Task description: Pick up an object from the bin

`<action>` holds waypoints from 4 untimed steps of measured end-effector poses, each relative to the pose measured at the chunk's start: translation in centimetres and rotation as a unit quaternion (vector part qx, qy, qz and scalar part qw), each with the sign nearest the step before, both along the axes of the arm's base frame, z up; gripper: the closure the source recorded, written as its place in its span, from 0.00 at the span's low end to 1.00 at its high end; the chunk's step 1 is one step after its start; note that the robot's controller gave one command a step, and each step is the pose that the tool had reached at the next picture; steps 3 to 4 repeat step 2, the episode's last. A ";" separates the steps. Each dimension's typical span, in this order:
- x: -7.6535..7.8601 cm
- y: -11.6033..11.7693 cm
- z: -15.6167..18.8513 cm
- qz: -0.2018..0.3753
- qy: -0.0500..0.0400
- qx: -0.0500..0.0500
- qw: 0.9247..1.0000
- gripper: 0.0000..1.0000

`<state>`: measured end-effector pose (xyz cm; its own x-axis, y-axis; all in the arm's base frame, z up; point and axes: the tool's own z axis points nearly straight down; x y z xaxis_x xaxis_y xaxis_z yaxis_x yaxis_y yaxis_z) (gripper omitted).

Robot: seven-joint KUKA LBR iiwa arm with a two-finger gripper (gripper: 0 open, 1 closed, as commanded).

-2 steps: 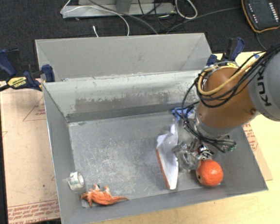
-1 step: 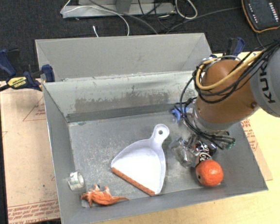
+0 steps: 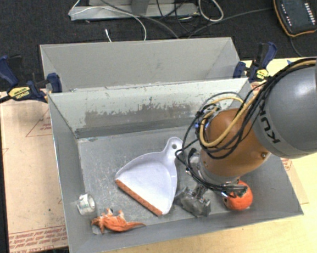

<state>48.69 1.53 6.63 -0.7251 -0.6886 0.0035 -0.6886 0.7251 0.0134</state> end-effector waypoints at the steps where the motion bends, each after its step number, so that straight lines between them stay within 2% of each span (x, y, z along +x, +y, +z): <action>1: 9.6 -7.8 8.3 -0.236 -0.012 0.003 0.972 1.00; 2: 3.8 -2.7 3.7 -0.084 -0.005 0.002 0.996 1.00; 4: 3.8 -2.7 3.7 -0.084 -0.005 0.002 0.996 1.00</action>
Offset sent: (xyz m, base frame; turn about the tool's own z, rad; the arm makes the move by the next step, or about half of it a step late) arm 0.0095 -0.0024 0.0141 0.0346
